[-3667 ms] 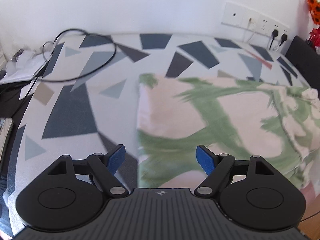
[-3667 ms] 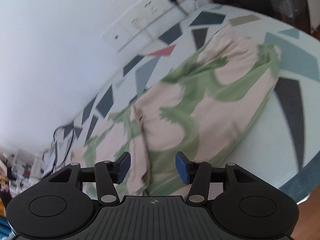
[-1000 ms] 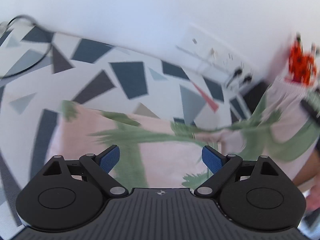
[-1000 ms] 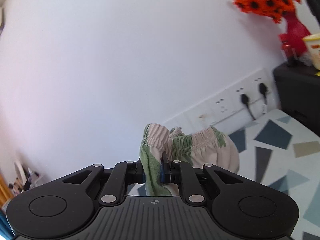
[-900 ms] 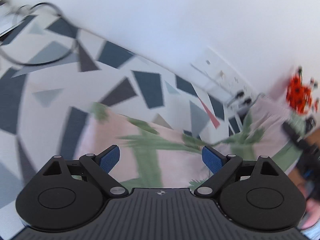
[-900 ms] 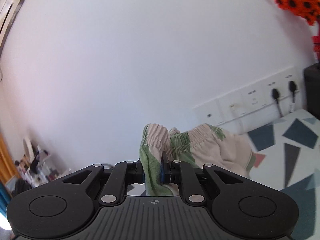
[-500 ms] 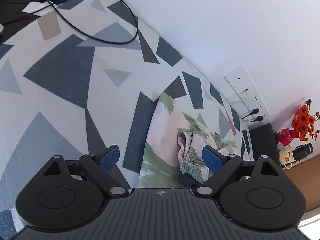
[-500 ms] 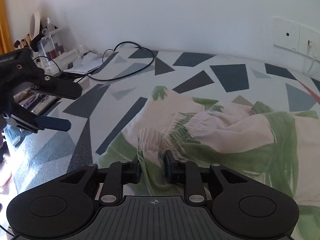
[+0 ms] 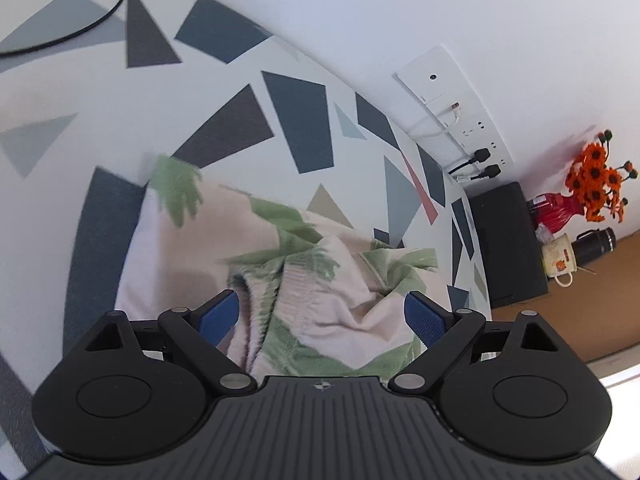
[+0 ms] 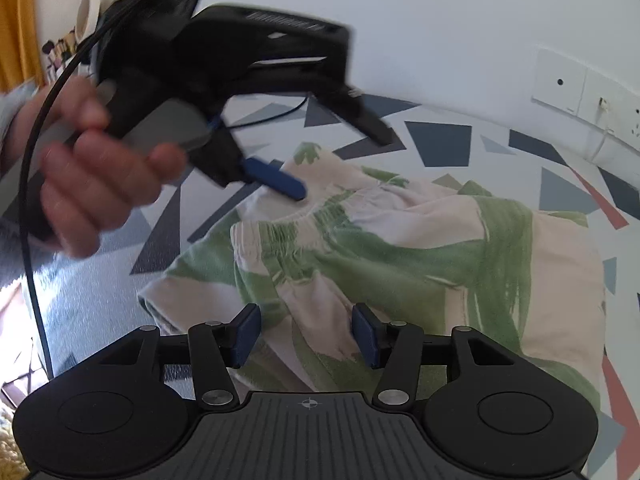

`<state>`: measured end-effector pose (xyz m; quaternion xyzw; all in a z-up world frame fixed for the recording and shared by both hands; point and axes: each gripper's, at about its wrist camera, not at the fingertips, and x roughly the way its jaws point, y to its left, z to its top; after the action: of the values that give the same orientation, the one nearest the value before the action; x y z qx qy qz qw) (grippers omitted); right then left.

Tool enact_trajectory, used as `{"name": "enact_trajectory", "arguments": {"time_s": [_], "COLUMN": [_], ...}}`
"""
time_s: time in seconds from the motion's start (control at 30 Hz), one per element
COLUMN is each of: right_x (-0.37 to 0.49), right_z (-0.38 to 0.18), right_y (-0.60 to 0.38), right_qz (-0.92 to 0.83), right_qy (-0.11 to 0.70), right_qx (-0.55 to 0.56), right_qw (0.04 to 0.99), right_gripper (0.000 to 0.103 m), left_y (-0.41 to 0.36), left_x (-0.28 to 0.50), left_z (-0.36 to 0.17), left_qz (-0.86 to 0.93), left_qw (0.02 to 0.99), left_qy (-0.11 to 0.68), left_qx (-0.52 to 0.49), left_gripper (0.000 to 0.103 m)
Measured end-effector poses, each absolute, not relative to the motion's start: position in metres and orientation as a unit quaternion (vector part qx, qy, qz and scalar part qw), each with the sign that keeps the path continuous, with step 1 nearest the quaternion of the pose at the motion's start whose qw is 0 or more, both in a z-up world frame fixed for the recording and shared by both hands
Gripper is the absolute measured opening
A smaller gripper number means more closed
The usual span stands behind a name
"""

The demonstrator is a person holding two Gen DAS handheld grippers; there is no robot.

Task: Fold clothes
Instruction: 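Grasp the elastic waistband edge with the left gripper and lift it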

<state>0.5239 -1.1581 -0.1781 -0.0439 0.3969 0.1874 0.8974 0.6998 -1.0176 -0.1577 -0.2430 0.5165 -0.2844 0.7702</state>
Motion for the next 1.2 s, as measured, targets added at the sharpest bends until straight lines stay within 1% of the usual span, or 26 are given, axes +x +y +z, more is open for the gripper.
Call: {"name": "enact_trajectory", "arguments": {"time_s": [0.03, 0.1, 0.13, 0.2, 0.27, 0.4, 0.47, 0.5, 0.53, 0.6, 0.67, 0.73, 0.93, 1.03, 1.13, 1.17, 1.2], "right_x": [0.522, 0.52, 0.519, 0.519, 0.518, 0.514, 0.513, 0.513, 0.513, 0.513, 0.512, 0.512, 0.511, 0.51, 0.511, 0.512, 0.512], "right_z": [-0.182, -0.188, -0.19, -0.192, -0.193, -0.197, -0.197, -0.197, -0.197, -0.197, -0.197, -0.196, -0.196, -0.195, -0.195, -0.195, -0.195], "right_y": [-1.155, -1.154, -1.155, -1.159, -1.162, -1.162, -1.162, -1.162, -1.163, -1.163, -1.164, -1.163, -1.161, -1.16, -1.159, -1.16, -1.16], "right_qz": [0.188, 0.185, 0.183, 0.183, 0.185, 0.187, 0.185, 0.184, 0.183, 0.183, 0.184, 0.185, 0.183, 0.182, 0.182, 0.182, 0.182], "right_qy": [0.396, 0.396, 0.394, 0.392, 0.391, 0.381, 0.377, 0.377, 0.376, 0.376, 0.375, 0.375, 0.375, 0.374, 0.374, 0.374, 0.374], "right_qx": [-0.056, -0.068, -0.068, -0.062, -0.059, -0.069, -0.07, -0.068, -0.064, -0.062, -0.061, -0.063, -0.064, -0.066, -0.067, -0.067, -0.067], "right_qw": [0.897, 0.897, 0.898, 0.899, 0.9, 0.903, 0.905, 0.905, 0.906, 0.906, 0.906, 0.906, 0.907, 0.907, 0.907, 0.907, 0.907], "right_gripper": [0.046, 0.025, 0.023, 0.016, 0.013, 0.012, 0.012, 0.012, 0.012, 0.012, 0.012, 0.012, 0.013, 0.013, 0.013, 0.013, 0.013], "left_y": [-1.023, -1.032, -1.035, -1.038, -1.044, -1.056, -1.056, -1.054, -1.053, -1.049, -1.047, -1.046, -1.034, -1.033, -1.029, -1.027, -1.026], "left_x": [0.705, 0.717, 0.724, 0.735, 0.745, 0.752, 0.749, 0.746, 0.744, 0.74, 0.738, 0.736, 0.73, 0.727, 0.722, 0.72, 0.719], "left_z": [-0.156, -0.155, -0.155, -0.158, -0.162, -0.176, -0.18, -0.181, -0.182, -0.183, -0.184, -0.183, -0.184, -0.191, -0.198, -0.199, -0.199], "left_qz": [-0.285, -0.283, -0.281, -0.278, -0.276, -0.265, -0.261, -0.262, -0.266, -0.277, -0.286, -0.292, -0.323, -0.326, -0.322, -0.318, -0.311], "left_qw": [0.773, 0.773, 0.77, 0.762, 0.753, 0.742, 0.745, 0.743, 0.735, 0.723, 0.714, 0.706, 0.658, 0.633, 0.626, 0.628, 0.633], "left_qy": [0.514, 0.514, 0.516, 0.521, 0.53, 0.56, 0.557, 0.555, 0.556, 0.553, 0.552, 0.553, 0.555, 0.574, 0.583, 0.581, 0.577], "left_qx": [-0.238, -0.241, -0.248, -0.266, -0.276, -0.257, -0.259, -0.268, -0.283, -0.308, -0.322, -0.331, -0.394, -0.404, -0.406, -0.409, -0.412], "left_gripper": [0.092, 0.092, 0.092, 0.092, 0.091, 0.091, 0.086, 0.082, 0.074, 0.07, 0.058, 0.049, 0.05, 0.053, 0.053, 0.051, 0.046]}}
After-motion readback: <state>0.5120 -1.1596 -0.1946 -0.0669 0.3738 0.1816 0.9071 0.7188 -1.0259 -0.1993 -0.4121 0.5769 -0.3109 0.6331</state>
